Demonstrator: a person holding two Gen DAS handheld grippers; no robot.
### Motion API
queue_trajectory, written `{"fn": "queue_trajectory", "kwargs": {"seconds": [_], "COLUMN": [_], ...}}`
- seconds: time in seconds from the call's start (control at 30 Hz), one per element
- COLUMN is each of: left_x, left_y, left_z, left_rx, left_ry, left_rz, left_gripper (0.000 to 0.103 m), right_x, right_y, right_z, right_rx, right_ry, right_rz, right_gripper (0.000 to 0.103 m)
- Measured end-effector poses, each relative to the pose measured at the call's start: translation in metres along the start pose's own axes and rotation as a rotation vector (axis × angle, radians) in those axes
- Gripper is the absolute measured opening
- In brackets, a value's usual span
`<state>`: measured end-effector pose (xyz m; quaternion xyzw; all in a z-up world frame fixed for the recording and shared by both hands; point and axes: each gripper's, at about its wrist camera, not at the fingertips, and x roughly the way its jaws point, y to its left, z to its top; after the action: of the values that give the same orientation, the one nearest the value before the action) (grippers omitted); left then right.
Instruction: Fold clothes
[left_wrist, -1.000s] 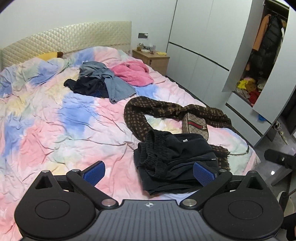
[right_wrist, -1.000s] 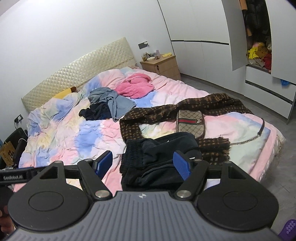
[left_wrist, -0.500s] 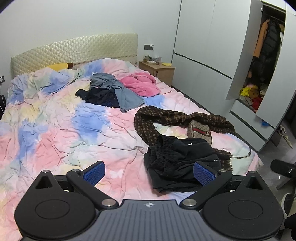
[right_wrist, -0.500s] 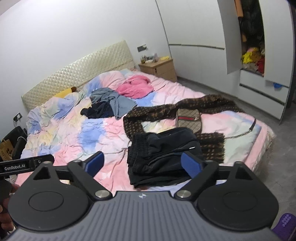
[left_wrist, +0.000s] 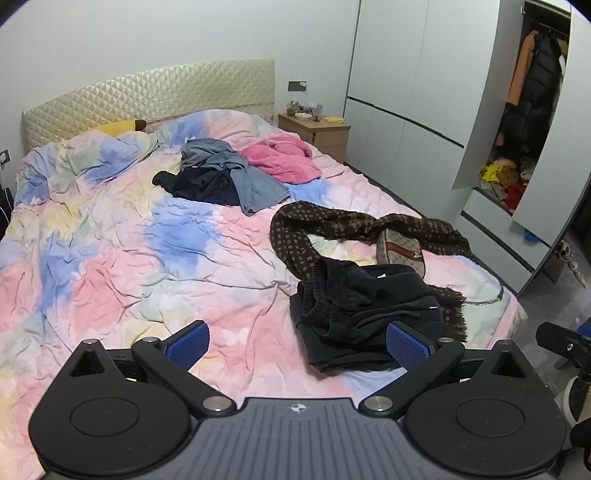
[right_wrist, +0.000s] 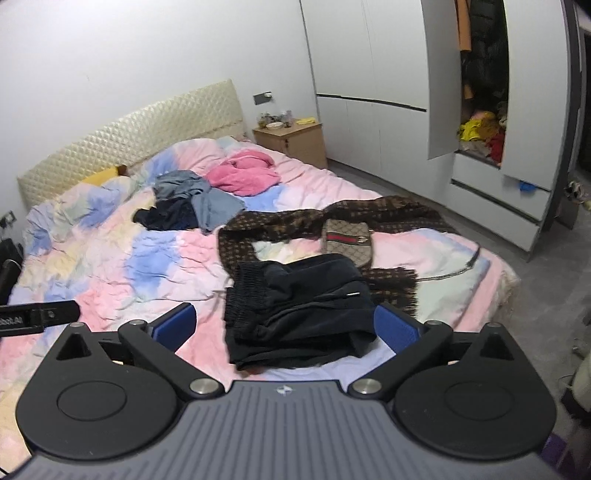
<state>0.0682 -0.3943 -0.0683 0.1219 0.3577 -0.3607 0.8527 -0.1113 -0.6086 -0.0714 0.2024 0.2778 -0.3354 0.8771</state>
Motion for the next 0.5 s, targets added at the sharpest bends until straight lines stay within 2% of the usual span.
{"fn": "queue_trajectory", "kwargs": {"seconds": [0.5], "left_x": [0.006], "left_y": [0.004], "left_z": [0.008], "left_rx": [0.021], "left_ry": [0.015], "left_rz": [0.016], "left_gripper": [0.103], "right_x": [0.012], "right_y": [0.006], "right_z": [0.004], "right_rx": [-0.027], "right_ry": [0.014], "right_rz": [-0.013], "right_gripper": [0.103]}}
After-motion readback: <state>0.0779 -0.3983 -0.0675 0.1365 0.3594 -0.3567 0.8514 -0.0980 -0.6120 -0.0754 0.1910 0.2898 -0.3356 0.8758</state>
